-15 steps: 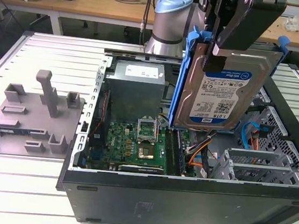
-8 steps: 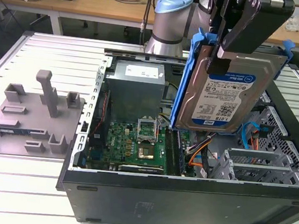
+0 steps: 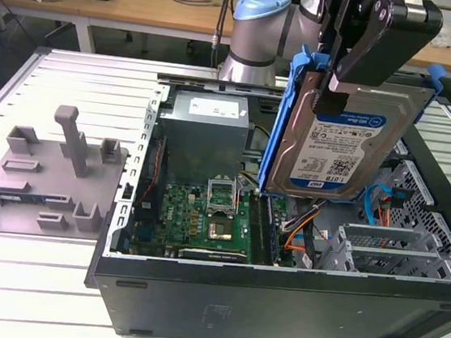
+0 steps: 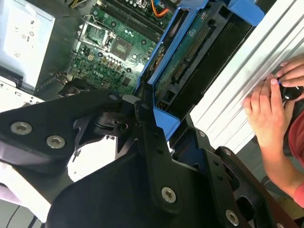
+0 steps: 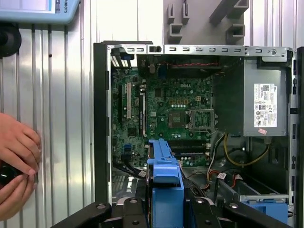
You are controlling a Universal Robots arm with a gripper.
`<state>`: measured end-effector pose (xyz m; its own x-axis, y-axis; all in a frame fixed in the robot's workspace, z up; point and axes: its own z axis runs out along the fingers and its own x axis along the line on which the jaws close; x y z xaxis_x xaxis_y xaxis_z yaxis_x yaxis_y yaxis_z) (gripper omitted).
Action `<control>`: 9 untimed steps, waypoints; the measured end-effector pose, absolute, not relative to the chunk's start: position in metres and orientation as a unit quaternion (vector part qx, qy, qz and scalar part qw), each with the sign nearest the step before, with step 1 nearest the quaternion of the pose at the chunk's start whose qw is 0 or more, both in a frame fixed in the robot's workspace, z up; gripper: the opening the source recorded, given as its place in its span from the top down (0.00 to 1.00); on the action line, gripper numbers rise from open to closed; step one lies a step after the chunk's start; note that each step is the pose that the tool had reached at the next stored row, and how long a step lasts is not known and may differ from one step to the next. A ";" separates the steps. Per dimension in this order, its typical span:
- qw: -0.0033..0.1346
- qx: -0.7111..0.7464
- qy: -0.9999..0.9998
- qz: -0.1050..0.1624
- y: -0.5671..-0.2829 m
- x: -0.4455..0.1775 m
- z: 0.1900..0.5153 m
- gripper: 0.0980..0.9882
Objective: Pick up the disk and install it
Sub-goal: 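Insert the disk into the insertion slot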
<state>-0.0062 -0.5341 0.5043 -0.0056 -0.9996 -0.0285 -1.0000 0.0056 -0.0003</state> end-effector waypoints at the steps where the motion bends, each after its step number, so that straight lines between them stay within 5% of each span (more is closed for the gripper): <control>1: 0.010 -0.705 0.709 0.010 -0.534 -0.006 0.504 0.70; 9: 0.010 -0.705 0.709 0.010 -0.539 0.014 0.503 0.70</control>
